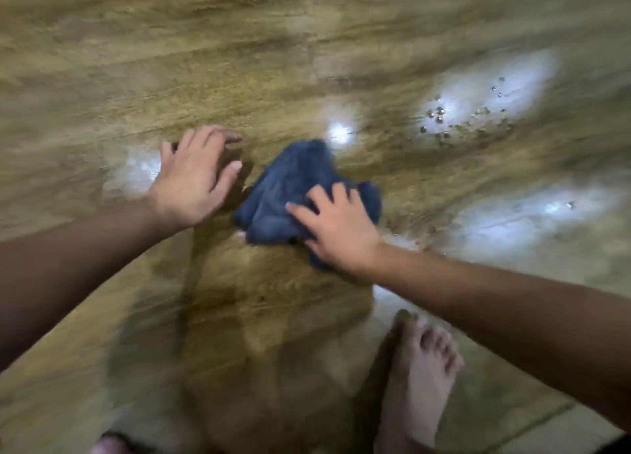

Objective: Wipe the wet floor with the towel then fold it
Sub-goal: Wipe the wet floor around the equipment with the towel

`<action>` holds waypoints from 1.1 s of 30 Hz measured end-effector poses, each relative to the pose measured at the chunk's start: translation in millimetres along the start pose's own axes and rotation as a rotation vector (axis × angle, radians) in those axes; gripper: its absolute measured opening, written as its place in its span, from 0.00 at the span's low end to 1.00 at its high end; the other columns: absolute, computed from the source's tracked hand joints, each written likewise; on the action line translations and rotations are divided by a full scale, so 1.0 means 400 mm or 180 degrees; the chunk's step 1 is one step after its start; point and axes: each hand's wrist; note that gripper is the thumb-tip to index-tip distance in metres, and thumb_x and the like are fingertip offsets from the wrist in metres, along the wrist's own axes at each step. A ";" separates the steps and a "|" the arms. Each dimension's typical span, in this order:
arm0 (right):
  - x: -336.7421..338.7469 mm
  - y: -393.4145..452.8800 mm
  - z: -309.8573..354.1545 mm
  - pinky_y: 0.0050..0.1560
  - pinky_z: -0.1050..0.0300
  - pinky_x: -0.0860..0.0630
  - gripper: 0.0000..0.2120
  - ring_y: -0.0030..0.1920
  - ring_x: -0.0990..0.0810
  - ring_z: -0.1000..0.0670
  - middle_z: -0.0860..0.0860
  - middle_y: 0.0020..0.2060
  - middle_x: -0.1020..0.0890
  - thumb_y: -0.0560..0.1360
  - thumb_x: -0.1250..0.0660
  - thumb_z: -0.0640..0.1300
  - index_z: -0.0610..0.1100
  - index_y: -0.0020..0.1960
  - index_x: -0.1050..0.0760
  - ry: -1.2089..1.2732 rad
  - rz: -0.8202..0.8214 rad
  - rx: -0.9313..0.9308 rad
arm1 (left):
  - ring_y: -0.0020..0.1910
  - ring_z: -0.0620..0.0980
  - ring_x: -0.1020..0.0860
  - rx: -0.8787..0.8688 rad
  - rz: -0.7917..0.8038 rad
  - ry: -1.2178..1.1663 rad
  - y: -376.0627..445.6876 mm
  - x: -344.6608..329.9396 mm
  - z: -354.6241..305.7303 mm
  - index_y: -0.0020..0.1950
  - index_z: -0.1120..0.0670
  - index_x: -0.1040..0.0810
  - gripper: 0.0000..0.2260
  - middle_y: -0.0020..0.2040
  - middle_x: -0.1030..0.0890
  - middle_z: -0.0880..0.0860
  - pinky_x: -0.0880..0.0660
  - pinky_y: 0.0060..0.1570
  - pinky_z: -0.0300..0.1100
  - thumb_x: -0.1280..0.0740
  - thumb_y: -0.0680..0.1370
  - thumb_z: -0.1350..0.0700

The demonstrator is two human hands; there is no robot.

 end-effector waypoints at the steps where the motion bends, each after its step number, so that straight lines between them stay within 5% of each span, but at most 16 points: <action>1: -0.016 -0.057 0.038 0.58 0.39 0.30 0.27 0.59 0.28 0.35 0.44 0.64 0.27 0.75 0.36 0.54 0.54 0.74 0.32 0.0003 0.0072 0.0281 | 0.64 0.58 0.30 0.0057 -0.0087 -0.0068 0.015 -0.017 -0.031 0.69 0.52 0.30 0.22 0.69 0.28 0.54 0.36 0.57 0.59 0.46 0.79 0.44; 6: -0.080 -0.252 0.067 0.53 0.42 0.25 0.23 0.56 0.25 0.35 0.47 0.60 0.26 0.78 0.46 0.50 0.54 0.72 0.30 -0.0136 0.0148 0.1693 | 0.66 0.55 0.30 -0.0280 0.0142 -0.0014 0.012 -0.124 -0.155 0.68 0.50 0.28 0.20 0.69 0.28 0.51 0.35 0.57 0.57 0.44 0.80 0.44; 9: -0.077 -0.239 -0.023 0.48 0.46 0.25 0.23 0.52 0.23 0.38 0.48 0.60 0.23 0.76 0.43 0.52 0.55 0.71 0.28 -0.0282 -0.0036 0.1747 | 0.67 0.53 0.30 -0.0444 0.0263 0.0136 -0.011 -0.166 -0.182 0.67 0.48 0.27 0.18 0.69 0.28 0.48 0.36 0.57 0.55 0.44 0.80 0.44; 13: -0.078 -0.229 -0.217 0.47 0.44 0.26 0.27 0.51 0.24 0.38 0.46 0.59 0.22 0.71 0.32 0.57 0.53 0.70 0.27 -0.0139 -0.0174 0.0633 | 0.70 0.53 0.33 -0.0181 0.0205 0.0244 -0.043 -0.192 -0.198 0.68 0.47 0.28 0.20 0.71 0.29 0.49 0.37 0.60 0.57 0.45 0.79 0.44; 18: -0.075 -0.296 -0.509 0.54 0.37 0.24 0.26 0.58 0.29 0.34 0.42 0.62 0.29 0.78 0.39 0.60 0.50 0.71 0.32 0.0107 -0.0106 -0.1469 | 0.74 0.53 0.37 -0.0170 0.0500 0.0552 -0.090 -0.222 -0.207 0.72 0.46 0.32 0.22 0.75 0.34 0.50 0.37 0.61 0.60 0.43 0.79 0.43; 23: -0.081 -0.273 -0.532 0.56 0.32 0.26 0.21 0.62 0.31 0.31 0.39 0.63 0.33 0.78 0.37 0.57 0.47 0.66 0.35 0.0398 -0.0131 -0.2702 | 0.76 0.53 0.42 0.0217 0.0633 0.0622 -0.089 -0.243 -0.247 0.72 0.45 0.33 0.21 0.76 0.37 0.49 0.40 0.66 0.64 0.41 0.79 0.42; 27: -0.076 -0.252 -0.365 0.55 0.37 0.28 0.20 0.60 0.30 0.34 0.40 0.62 0.31 0.77 0.36 0.58 0.48 0.64 0.32 0.0195 -0.0296 -0.2332 | 0.75 0.52 0.40 0.0606 0.0444 0.0381 -0.081 -0.246 -0.285 0.67 0.45 0.29 0.18 0.74 0.33 0.49 0.42 0.68 0.64 0.44 0.81 0.41; 33: -0.078 -0.290 -0.044 0.50 0.42 0.28 0.23 0.52 0.26 0.37 0.44 0.55 0.25 0.69 0.29 0.58 0.52 0.63 0.25 0.0226 -0.0326 -0.0488 | 0.78 0.52 0.43 0.0935 0.0366 0.0017 -0.079 -0.248 -0.327 0.71 0.48 0.31 0.22 0.76 0.35 0.51 0.45 0.72 0.62 0.49 0.82 0.40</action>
Point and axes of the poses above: each hand's wrist, its own y-axis towards the middle knuckle, its own x-axis out of the back of the hand, z = x × y
